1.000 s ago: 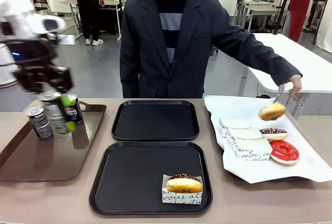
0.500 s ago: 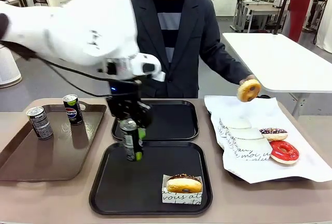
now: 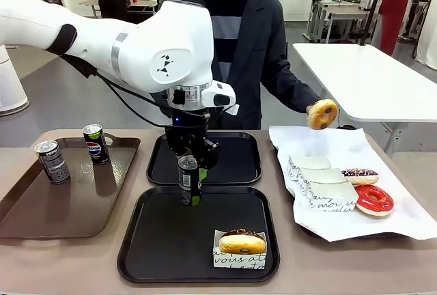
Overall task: Set up donuts and drinks on trays.
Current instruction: Pick up one Pepsi coke and place it on the Flat Tray.
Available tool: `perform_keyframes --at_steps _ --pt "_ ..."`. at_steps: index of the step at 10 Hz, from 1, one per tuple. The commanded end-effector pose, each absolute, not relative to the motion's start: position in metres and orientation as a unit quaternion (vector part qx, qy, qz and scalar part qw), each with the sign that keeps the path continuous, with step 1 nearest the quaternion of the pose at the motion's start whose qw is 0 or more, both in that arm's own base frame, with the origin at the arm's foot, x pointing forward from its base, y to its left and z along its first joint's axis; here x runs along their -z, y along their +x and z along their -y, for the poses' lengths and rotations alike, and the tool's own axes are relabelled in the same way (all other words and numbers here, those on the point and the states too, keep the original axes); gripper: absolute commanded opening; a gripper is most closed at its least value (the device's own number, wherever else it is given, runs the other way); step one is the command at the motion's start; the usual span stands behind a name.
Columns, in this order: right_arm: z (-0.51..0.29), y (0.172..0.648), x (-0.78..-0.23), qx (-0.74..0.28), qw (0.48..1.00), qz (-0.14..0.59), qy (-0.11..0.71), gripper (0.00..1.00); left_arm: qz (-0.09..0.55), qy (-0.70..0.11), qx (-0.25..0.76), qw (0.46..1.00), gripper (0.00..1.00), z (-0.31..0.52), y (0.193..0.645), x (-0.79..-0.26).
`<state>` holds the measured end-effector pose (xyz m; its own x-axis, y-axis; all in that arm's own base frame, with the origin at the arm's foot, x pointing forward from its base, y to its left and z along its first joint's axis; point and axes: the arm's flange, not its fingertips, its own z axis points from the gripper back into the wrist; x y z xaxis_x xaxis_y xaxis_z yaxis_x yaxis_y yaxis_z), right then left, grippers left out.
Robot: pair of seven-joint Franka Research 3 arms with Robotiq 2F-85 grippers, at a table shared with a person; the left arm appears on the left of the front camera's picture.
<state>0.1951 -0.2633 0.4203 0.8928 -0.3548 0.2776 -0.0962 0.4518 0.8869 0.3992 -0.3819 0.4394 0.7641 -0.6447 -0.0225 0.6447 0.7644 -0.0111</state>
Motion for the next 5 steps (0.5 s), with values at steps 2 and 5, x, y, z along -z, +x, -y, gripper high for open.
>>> perform_keyframes --at_steps 2,5 --pt "0.265 0.197 -0.421 0.073 0.816 0.231 0.525 1.00 0.008 -0.002 0.374 0.927 0.58 0.367 0.390 -0.419" --pt "0.265 0.197 -0.421 0.073 0.816 0.231 0.525 1.00 0.024 0.012 0.391 0.920 0.58 0.357 0.378 -0.393"
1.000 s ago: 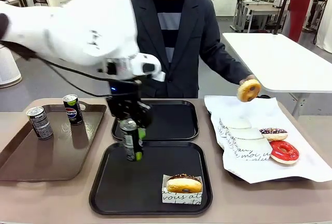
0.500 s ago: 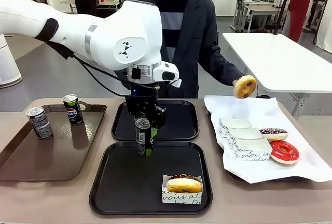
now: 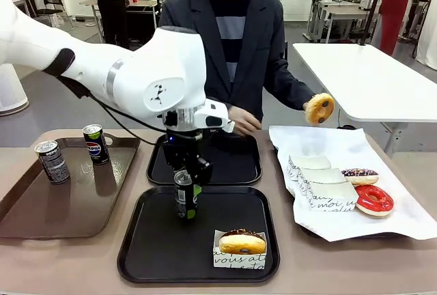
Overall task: Set up donuts and drinks on trays.
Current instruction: Pick up one Pepsi coke and place it on the Flat Tray.
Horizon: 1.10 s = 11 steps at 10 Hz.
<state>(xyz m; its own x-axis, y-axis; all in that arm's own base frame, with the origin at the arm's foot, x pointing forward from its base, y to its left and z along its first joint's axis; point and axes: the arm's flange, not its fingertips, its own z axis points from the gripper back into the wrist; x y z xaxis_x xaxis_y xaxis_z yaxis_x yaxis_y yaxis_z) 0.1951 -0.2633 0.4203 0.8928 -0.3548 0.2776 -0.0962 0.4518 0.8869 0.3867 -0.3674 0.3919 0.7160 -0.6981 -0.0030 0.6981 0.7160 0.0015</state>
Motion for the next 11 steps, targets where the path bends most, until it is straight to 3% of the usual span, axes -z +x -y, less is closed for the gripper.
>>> perform_keyframes --at_steps 1,2,3,6,7,8,11 --pt "0.265 0.197 -0.421 0.073 0.816 0.231 0.525 1.00 0.032 0.015 0.396 0.918 0.58 0.356 0.375 -0.391" --pt "0.265 0.197 -0.421 0.073 0.816 0.231 0.525 1.00 0.040 0.015 0.402 0.915 0.58 0.355 0.373 -0.391" --pt "0.265 0.197 -0.421 0.073 0.816 0.231 0.525 1.00 0.043 0.013 0.406 0.913 1.00 0.354 0.371 -0.394" --pt "0.265 0.197 -0.421 0.073 0.816 0.231 0.525 1.00 0.027 0.004 0.394 0.919 1.00 0.354 0.370 -0.409" --pt "0.265 0.197 -0.421 0.073 0.816 0.231 0.525 1.00 0.022 0.007 0.386 0.922 0.91 0.353 0.366 -0.419" --pt "0.265 0.197 -0.421 0.073 0.816 0.231 0.525 1.00 0.016 0.014 0.363 0.931 1.00 0.350 0.361 -0.433" --pt "0.265 0.197 -0.421 0.073 0.816 0.231 0.525 1.00 0.051 -0.006 0.340 0.939 1.00 0.329 0.327 -0.492"
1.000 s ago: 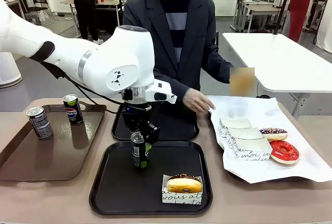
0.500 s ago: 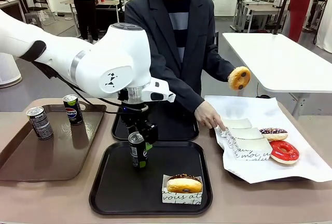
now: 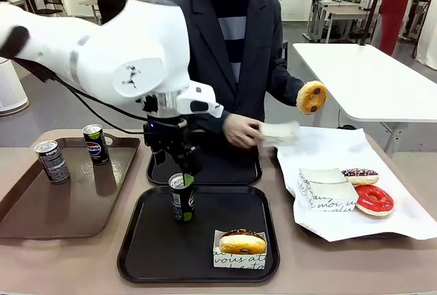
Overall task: Set up donuts and drinks on trays.
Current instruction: Pick up one Pepsi coke and place it on the Flat Tray, then pick up one Pepsi coke from the Handle tray and place it on the Flat Tray without a Pepsi coke.
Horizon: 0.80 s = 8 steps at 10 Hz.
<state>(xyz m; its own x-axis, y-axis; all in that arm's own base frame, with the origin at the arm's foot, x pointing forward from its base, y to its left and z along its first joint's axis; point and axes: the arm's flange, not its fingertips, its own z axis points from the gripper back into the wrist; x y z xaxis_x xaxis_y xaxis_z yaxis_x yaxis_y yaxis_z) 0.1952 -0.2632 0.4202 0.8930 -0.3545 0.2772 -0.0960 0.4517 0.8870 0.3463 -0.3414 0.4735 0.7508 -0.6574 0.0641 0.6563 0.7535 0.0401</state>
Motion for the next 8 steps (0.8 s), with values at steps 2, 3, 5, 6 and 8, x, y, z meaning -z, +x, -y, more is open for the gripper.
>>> perform_keyframes --at_steps 2,3,5,6,8 --pt "0.265 0.197 -0.421 0.073 0.816 0.231 0.525 1.00 0.090 -0.007 0.323 0.942 1.00 0.300 0.301 -0.528" --pt "0.265 0.197 -0.421 0.073 0.816 0.231 0.525 1.00 0.088 -0.009 0.309 0.947 1.00 0.279 0.293 -0.537" --pt "0.265 0.197 -0.421 0.073 0.816 0.231 0.525 1.00 0.061 -0.007 0.279 0.958 1.00 0.250 0.288 -0.539" --pt "0.265 0.197 -0.421 0.073 0.816 0.231 0.525 1.00 0.050 -0.003 0.263 0.964 1.00 0.238 0.286 -0.537" --pt "0.265 0.197 -0.421 0.073 0.816 0.231 0.525 1.00 0.044 -0.003 0.233 0.971 1.00 0.218 0.282 -0.536"
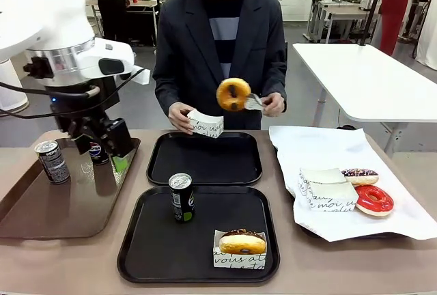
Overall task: Set up donuts and drinks on trays.
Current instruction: Pick up one Pepsi coke from the Handle tray and place it on the Flat Tray without a Pepsi coke.
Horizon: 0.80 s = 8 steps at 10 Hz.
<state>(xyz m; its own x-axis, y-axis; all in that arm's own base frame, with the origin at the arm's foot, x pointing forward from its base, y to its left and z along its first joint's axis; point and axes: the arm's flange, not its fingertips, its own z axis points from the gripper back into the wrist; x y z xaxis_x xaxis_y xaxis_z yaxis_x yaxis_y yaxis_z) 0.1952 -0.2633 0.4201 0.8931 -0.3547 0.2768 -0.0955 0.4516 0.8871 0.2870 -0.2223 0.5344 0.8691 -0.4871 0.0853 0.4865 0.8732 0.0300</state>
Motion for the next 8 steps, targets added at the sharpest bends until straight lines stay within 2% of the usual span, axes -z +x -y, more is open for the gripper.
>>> perform_keyframes --at_steps 1,7,8 --pt "0.265 0.197 -0.421 0.073 0.816 0.231 0.525 1.00 0.053 0.003 0.263 0.963 1.00 0.232 0.288 -0.539" --pt "0.265 0.197 -0.421 0.073 0.816 0.231 0.525 1.00 0.050 0.006 0.260 0.964 1.00 0.230 0.285 -0.538" --pt "0.265 0.197 -0.421 0.073 0.816 0.231 0.525 1.00 0.045 -0.023 0.218 0.975 1.00 0.189 0.308 -0.538"
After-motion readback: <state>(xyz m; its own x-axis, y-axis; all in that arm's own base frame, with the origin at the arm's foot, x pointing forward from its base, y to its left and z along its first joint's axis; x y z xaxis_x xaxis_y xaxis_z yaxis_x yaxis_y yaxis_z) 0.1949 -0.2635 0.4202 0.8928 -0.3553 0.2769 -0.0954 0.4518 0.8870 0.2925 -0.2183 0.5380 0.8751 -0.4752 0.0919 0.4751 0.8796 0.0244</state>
